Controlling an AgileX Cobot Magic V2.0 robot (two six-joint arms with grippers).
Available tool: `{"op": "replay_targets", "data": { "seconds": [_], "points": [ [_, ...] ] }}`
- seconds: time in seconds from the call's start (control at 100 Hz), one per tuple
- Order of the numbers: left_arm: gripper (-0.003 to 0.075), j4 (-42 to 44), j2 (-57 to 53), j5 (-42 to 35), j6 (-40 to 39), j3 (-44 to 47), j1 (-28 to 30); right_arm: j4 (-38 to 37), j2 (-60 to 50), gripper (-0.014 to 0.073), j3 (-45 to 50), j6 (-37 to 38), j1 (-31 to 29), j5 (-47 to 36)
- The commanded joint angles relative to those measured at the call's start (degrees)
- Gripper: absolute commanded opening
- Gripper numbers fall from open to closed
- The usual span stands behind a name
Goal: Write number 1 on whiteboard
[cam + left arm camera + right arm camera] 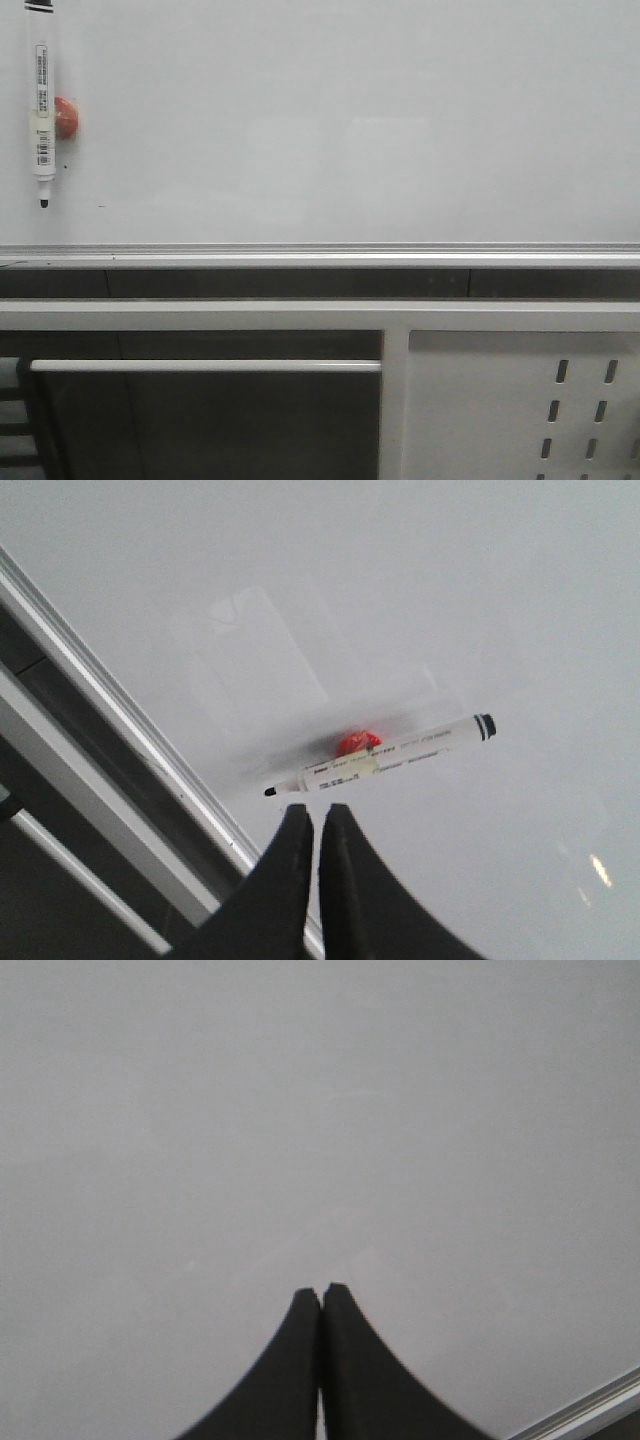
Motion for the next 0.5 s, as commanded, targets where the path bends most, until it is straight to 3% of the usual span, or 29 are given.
{"op": "replay_targets", "data": {
  "seconds": [0.0, 0.16, 0.27, 0.38, 0.49],
  "points": [
    [-0.0018, -1.72, -1.56, -4.29, 0.87, 0.90, 0.18, 3.55, -1.14, -0.0052, 0.75, 1.17, -0.25, -4.36],
    [0.0017, 3.80, -0.92, 1.42, 12.48, -4.16, -0.28, 0.94, -1.14, -0.0051, -6.70, 0.93, 1.40, 9.44],
    [0.0152, 4.95, 2.19, 6.59, 26.37, -9.68, -0.28, -4.34, -0.48, -0.0050, -13.03, -1.39, 3.93, 16.88],
    [0.0306, 4.95, 8.77, 9.87, 36.29, -15.23, -0.28, -4.67, 2.36, -0.0024, -17.52, -5.56, 6.63, 20.22],
    [0.0316, 5.07, 15.32, 13.95, 41.79, -20.33, -0.28, -4.96, 4.65, 0.0080, -20.86, -9.03, 8.74, 23.87]
  ]
}}
